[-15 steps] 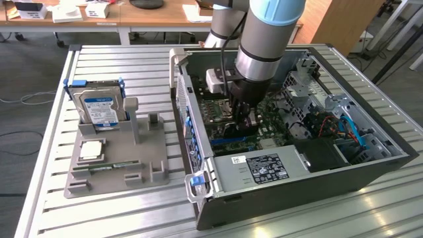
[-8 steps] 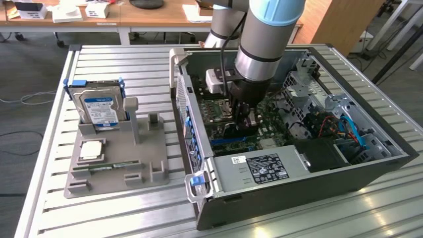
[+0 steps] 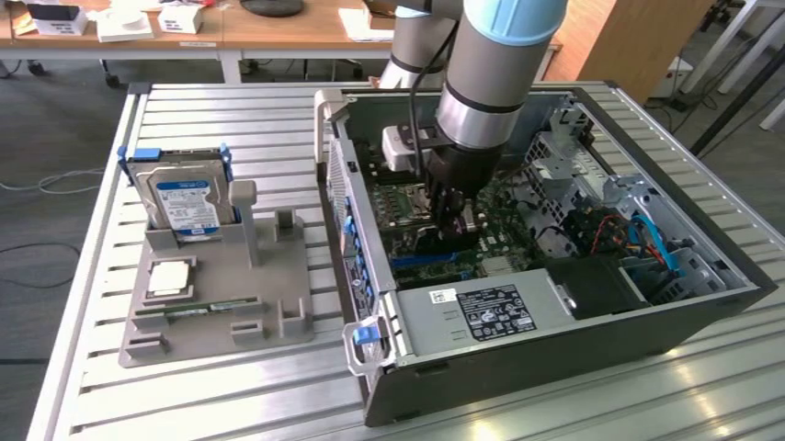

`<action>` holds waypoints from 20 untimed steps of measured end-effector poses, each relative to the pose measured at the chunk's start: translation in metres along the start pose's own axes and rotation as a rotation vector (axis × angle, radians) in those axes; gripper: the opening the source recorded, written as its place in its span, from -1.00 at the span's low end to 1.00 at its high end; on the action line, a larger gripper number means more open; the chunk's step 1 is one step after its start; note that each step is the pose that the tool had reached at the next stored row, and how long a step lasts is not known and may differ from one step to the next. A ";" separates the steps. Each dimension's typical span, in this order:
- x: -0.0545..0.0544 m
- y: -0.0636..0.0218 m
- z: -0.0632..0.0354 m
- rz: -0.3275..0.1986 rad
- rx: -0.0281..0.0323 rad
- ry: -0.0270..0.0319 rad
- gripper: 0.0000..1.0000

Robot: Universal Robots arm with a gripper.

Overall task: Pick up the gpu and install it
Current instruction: 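Insert the gpu into the slot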

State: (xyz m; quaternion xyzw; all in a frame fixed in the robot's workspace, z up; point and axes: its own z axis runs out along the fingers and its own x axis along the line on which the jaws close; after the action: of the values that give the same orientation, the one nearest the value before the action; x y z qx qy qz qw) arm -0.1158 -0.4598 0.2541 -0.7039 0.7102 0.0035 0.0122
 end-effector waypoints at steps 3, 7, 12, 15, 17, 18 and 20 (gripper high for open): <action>0.000 -0.0001 -0.0054 0.000 -0.0004 0.0009 -0.46; 0.000 0.0001 -0.0050 0.001 -0.0005 0.0012 -0.46; 0.000 0.0003 -0.0042 0.015 -0.0002 0.0013 -0.46; 0.000 0.0003 -0.0038 0.020 0.0000 0.0012 -0.46; 0.000 0.0003 -0.0029 0.022 0.0002 0.0011 -0.46; 0.000 0.0003 -0.0026 0.023 0.0001 0.0014 -0.46; 0.000 0.0003 -0.0019 0.023 0.0000 0.0017 -0.46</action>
State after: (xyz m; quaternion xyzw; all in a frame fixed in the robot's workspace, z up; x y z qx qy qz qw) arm -0.1161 -0.4599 0.2560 -0.6956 0.7183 0.0030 0.0116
